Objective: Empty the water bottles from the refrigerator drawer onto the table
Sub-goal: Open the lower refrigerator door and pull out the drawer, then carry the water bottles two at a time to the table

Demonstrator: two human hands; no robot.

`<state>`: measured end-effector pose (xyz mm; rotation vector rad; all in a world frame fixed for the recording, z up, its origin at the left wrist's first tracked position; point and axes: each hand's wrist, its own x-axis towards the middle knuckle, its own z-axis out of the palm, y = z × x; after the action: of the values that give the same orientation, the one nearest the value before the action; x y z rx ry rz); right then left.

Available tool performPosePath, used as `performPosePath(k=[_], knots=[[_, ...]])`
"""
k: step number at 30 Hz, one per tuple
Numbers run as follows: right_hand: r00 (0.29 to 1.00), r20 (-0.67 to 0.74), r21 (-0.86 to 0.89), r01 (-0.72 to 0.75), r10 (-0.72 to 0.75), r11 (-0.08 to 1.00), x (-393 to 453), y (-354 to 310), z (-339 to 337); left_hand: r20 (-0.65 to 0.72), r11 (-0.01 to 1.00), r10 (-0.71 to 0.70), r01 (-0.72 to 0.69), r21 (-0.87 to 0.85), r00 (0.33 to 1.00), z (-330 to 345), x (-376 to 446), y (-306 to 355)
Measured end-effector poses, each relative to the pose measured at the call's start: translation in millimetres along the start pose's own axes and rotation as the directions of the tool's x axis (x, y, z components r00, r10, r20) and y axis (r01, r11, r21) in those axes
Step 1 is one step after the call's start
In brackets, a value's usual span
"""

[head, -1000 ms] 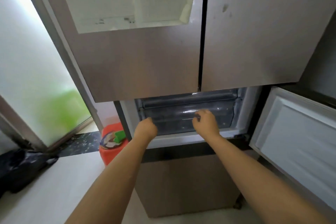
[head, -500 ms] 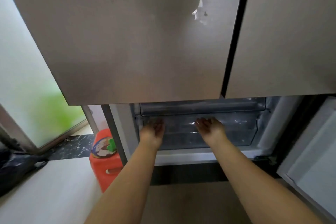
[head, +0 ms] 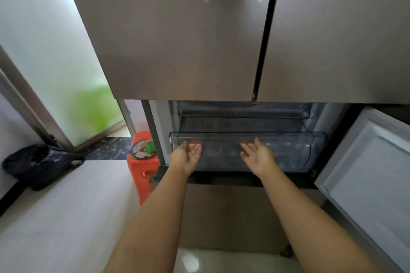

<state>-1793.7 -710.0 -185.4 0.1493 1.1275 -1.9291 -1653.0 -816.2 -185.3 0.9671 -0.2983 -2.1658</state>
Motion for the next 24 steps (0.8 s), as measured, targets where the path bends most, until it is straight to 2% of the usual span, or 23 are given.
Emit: performPosePath(k=[5, 15, 20, 24], knots=[[0.999, -0.043, -0.041, -0.003, 0.002, 0.999, -47, 12, -23, -0.015, 1.000, -0.025, 0.025, 0.004, 1.000, -22, -49, -14], [1.000, -0.016, -0.025, -0.018, 0.017, 1.000, -159, 60, -77, 0.022, 0.999, -0.018, 0.016, 0.050, 1.000, -98, -144, -37], [0.999, -0.034, -0.010, -0.030, 0.029, 1.000, -177, 67, -81, -0.009, 0.996, 0.015, -0.014, 0.090, 1.000, -106, -160, -38], [0.999, -0.053, -0.022, -0.014, 0.012, 1.000, -182, 67, -82, 0.024, 0.997, 0.000, -0.002, 0.073, 1.000, -107, -171, -41]])
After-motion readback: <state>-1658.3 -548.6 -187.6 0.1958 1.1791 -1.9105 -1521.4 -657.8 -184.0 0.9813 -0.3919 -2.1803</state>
